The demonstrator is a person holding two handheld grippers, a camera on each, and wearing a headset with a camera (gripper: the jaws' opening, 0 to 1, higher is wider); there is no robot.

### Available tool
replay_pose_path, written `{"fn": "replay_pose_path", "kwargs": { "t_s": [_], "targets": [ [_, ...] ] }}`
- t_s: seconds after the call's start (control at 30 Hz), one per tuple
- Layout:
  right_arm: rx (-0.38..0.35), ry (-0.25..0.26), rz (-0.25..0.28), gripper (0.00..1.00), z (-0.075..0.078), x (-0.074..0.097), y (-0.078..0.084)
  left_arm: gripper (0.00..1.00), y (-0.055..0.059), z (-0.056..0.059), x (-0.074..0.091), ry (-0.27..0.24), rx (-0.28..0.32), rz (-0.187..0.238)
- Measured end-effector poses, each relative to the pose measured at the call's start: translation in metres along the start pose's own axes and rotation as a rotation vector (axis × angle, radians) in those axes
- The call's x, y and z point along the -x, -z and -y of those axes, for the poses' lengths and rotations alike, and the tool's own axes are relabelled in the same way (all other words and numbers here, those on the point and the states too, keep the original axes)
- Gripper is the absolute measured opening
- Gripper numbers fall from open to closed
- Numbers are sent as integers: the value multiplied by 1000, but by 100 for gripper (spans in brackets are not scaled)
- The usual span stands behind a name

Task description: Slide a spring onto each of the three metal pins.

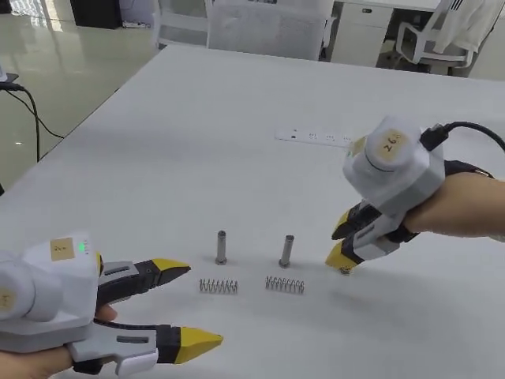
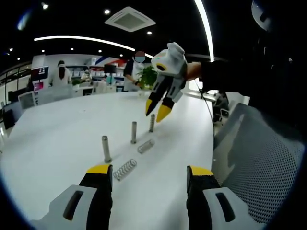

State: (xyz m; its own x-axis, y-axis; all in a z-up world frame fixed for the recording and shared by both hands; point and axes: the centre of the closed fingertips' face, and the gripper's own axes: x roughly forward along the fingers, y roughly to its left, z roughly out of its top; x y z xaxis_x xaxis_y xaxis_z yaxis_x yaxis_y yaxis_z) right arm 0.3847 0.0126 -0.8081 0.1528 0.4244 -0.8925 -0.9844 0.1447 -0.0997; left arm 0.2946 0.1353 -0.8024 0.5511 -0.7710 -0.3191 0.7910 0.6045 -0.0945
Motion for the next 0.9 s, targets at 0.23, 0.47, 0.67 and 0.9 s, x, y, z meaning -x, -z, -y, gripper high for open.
{"fn": "replay_pose_path", "kwargs": {
  "t_s": [0.23, 0.47, 0.67, 0.9],
  "targets": [
    [36, -37, -15, 22, -14, -13, -5, 58, -1, 1, 0, 2, -4, -1],
    [50, -64, -28, 20, -21, -25, -6, 57, -1, 1, -1, 3, -5, -2],
    [56, -80, -38, 18, -28, -34, -7, 57, -1, 2, -2, 6, -6, -7],
    [69, -96, -48, 15, -32, -47, -7, 57, -1, 2, -2, 4, -3, -9]
  ]
}}
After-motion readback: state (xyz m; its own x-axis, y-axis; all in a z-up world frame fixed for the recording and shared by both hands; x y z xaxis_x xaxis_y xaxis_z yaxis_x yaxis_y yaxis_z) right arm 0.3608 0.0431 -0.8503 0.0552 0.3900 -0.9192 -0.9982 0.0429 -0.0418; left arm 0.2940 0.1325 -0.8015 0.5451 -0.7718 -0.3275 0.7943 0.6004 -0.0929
